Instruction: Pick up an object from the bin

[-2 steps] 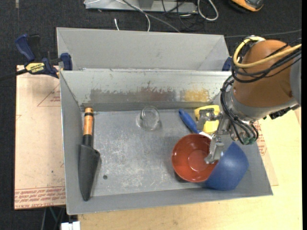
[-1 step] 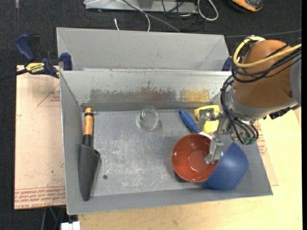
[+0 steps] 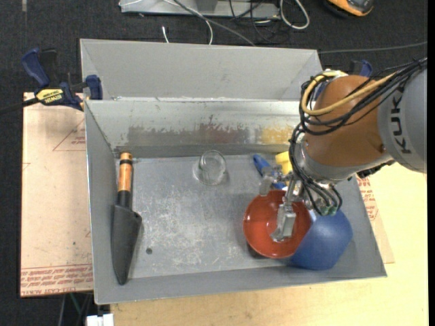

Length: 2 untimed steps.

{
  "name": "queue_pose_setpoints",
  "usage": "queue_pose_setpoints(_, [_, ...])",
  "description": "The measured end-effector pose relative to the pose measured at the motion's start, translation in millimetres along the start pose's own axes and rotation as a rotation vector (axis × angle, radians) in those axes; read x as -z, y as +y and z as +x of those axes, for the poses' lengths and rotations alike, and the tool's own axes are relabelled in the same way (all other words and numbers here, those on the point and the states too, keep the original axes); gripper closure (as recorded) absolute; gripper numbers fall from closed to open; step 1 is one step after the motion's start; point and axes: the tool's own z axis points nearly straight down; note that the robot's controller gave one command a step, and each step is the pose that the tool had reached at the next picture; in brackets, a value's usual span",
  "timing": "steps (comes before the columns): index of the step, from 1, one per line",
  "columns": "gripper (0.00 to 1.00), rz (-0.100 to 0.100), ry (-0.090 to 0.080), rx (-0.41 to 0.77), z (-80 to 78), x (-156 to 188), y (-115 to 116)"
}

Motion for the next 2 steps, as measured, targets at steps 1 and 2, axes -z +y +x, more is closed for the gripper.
queue_pose_setpoints(1, [0.0,0.001,-0.012,0.01,-3.7,-3.7,16.4])
queue_pose_setpoints(2, [0.0,0.0,-0.005,0.007,4.9,-7.2,22.1])
